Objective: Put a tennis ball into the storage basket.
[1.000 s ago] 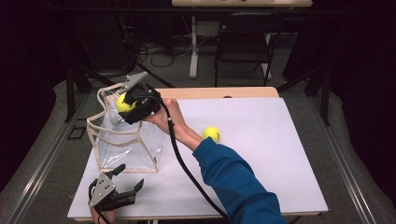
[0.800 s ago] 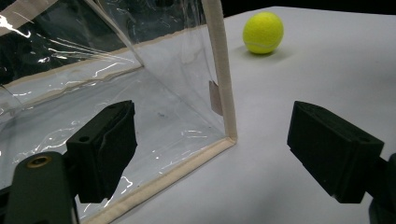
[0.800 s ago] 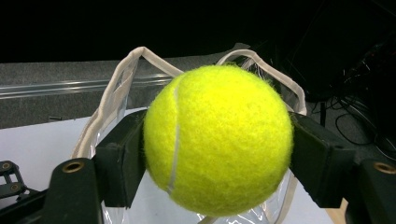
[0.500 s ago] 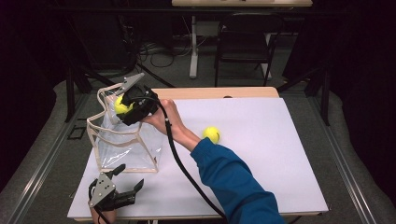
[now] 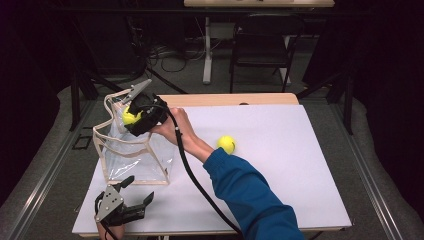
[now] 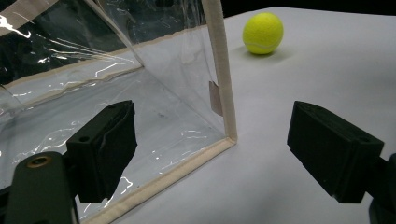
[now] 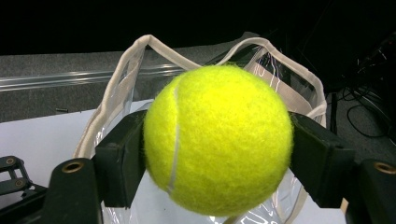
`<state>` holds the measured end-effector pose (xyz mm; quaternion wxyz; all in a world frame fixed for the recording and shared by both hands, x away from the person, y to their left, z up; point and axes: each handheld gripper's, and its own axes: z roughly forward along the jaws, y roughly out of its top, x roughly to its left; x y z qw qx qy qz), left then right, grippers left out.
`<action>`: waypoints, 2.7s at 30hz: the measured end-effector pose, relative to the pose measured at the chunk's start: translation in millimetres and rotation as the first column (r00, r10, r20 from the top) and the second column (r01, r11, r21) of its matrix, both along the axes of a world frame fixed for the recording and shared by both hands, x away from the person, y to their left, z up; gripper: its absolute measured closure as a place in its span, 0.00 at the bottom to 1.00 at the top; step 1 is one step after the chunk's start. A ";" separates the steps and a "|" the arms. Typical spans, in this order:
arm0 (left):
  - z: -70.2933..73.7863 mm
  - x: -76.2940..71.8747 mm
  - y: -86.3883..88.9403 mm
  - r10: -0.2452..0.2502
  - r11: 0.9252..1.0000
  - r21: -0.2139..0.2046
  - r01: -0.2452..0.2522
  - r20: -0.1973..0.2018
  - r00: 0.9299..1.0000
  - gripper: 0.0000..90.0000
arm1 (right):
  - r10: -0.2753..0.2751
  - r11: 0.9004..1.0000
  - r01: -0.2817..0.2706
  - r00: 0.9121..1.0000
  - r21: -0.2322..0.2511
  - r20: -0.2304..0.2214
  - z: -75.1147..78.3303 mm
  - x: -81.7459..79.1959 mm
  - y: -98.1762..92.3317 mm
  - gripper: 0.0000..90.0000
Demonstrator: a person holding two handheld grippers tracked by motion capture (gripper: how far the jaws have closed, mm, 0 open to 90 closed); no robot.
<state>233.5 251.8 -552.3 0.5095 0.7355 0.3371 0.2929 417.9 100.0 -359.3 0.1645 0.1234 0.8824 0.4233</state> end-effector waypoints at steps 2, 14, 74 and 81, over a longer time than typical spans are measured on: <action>0.0 0.0 0.0 -0.001 1.000 0.000 0.001 0.000 1.000 0.18 | 0.000 1.000 0.000 1.000 -0.002 -0.001 -0.7 0.3 0.2 0.29; 0.1 0.0 0.0 -0.001 1.000 0.000 0.001 0.001 1.000 0.18 | 0.000 1.000 -0.001 0.999 -0.025 -0.032 -3.8 1.1 3.1 0.28; -0.2 0.7 -1.8 -0.007 1.000 0.004 0.007 -0.001 1.000 0.18 | -0.039 0.999 0.042 0.992 0.020 -0.117 -27.2 -16.0 -112.2 0.00; -0.2 0.3 -1.3 -0.005 1.000 0.003 0.005 0.000 1.000 0.18 | -0.054 0.998 0.056 0.991 0.016 -0.119 -36.8 -21.8 -129.1 0.00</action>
